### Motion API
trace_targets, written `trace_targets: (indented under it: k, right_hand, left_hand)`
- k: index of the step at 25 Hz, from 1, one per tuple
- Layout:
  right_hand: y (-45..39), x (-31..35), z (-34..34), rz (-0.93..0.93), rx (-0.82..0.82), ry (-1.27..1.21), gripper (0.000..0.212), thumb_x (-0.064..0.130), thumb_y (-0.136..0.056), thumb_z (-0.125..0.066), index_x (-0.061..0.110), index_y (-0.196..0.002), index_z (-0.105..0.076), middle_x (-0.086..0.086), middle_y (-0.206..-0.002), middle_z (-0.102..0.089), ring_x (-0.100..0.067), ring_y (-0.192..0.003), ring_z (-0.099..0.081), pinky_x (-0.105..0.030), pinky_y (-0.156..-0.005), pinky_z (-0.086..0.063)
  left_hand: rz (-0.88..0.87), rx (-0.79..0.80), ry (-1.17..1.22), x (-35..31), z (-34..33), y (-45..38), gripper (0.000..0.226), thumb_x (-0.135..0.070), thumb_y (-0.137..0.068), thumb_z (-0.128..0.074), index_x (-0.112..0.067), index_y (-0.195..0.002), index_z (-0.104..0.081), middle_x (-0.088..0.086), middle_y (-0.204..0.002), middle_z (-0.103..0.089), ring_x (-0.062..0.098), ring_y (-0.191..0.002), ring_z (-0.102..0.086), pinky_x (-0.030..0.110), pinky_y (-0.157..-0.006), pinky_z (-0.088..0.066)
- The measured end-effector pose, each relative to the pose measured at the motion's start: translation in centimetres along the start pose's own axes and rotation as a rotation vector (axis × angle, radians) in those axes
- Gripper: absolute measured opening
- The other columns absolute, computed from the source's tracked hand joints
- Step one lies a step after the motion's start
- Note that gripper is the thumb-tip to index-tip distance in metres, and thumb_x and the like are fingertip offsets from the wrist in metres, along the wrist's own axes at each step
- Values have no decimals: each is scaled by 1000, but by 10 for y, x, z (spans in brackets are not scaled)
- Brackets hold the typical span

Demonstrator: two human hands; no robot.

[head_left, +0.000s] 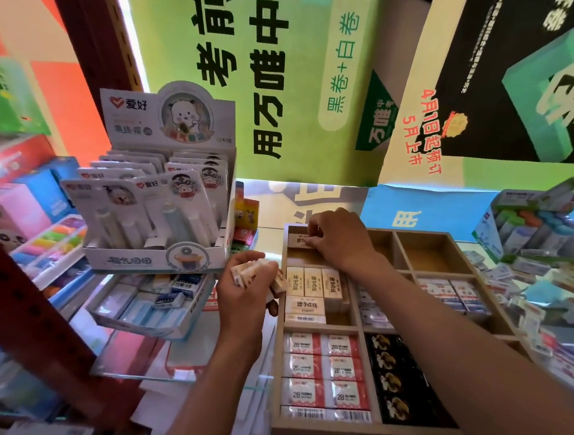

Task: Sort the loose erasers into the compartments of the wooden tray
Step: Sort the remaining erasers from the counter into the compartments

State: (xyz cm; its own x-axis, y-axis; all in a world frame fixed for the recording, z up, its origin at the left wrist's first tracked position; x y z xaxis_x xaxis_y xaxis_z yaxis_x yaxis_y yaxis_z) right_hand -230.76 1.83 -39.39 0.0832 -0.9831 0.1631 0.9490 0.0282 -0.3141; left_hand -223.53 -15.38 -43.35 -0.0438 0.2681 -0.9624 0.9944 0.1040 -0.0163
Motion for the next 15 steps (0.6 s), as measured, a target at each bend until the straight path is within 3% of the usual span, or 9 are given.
trace_targets:
  k: [5, 11, 15]
  right_hand:
    - [1, -5, 0, 54, 92, 6, 17, 34, -86, -69, 25, -100, -66, 1, -100, -70, -19, -96, -61, -32, -80, -41]
    - [1, -5, 1, 124, 109, 164, 22, 38, -94, -59, 28, -107, -75, -1, -104, -70, -20, -100, -56, -35, -86, -39]
    - [10, -1, 12, 60, -6, 0, 29, 43, -95, -56, 22, -103, -73, 2, -97, -71, -18, -93, -58, -32, -81, -41]
  left_hand:
    - [-1, -3, 0, 0, 0, 1, 12, -10, -90, -64, -19, -96, -60, 2, -77, -68, 24, -72, -67, 30, -48, -49]
    - [4, 8, 16, 1, 0, 1, 12, -11, -90, -65, -20, -96, -60, 1, -77, -68, 26, -74, -67, 31, -48, -49]
    - [35, 7, 70, 1, 1, 0, 15, -15, -89, -69, -21, -100, -61, 3, -84, -69, 24, -77, -68, 32, -49, -50]
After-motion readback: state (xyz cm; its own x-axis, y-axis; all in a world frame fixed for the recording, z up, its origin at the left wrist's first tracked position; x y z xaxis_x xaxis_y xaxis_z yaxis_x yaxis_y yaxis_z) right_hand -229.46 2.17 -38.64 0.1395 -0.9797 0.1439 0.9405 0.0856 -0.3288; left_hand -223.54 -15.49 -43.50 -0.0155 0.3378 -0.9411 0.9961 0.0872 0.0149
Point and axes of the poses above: each hand's wrist, its own y-axis away from the middle knuckle, its own z-axis out of the back of the hand, x = y × z, the point moved 1 cm from there along -y, towards the middle knuckle
